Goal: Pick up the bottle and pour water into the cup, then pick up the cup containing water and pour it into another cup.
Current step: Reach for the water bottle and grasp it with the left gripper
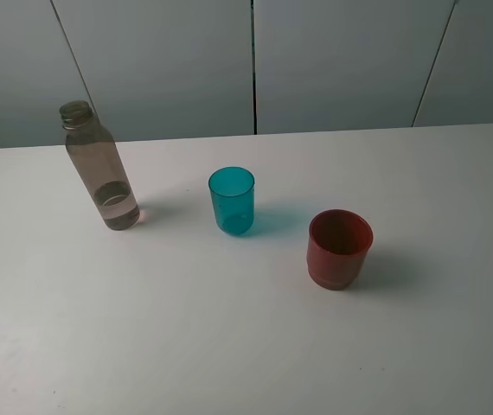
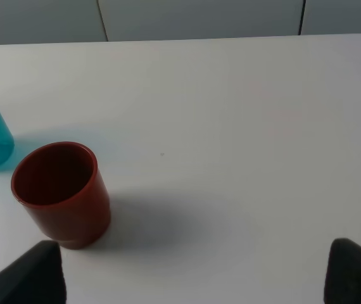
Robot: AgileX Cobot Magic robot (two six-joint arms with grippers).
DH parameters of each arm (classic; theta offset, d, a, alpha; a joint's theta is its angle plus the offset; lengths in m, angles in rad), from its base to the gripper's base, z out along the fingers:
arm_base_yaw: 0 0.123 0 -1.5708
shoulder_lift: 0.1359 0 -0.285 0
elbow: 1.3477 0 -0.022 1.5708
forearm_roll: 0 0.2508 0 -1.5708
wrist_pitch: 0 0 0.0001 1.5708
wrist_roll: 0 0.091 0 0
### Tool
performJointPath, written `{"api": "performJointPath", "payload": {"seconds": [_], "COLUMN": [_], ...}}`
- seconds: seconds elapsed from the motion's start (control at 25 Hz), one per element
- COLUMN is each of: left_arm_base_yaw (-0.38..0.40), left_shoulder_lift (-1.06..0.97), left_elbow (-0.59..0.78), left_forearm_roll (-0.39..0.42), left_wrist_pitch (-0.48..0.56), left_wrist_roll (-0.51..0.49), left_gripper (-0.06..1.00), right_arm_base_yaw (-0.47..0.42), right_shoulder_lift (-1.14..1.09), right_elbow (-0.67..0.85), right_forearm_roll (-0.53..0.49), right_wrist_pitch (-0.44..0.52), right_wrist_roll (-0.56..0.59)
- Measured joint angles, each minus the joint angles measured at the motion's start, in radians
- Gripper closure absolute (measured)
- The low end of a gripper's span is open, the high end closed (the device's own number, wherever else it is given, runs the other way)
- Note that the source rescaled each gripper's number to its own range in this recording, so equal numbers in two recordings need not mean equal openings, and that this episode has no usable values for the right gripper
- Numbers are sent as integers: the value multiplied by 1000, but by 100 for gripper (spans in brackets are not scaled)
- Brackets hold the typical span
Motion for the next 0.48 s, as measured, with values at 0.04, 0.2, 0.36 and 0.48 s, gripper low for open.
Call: {"api": "performJointPath", "payload": {"seconds": [0.04, 0.2, 0.36, 0.48], "left_arm_base_yaw": [0, 0, 0, 0], "left_shoulder_lift": [0, 0, 0, 0], "left_elbow": [0, 0, 0, 0], "left_forearm_roll": [0, 0, 1, 1], "left_wrist_pitch": [0, 0, 0, 0], "left_wrist_roll": [0, 0, 0, 0], "left_gripper": [-6, -6, -6, -6], "right_arm_base_yaw": [0, 0, 0, 0], "right_shoulder_lift": [0, 0, 0, 0], "right_elbow": [0, 0, 0, 0], "right_forearm_roll": [0, 0, 0, 0], "right_wrist_pitch": [0, 0, 0, 0], "right_wrist_roll": [0, 0, 0, 0]}}
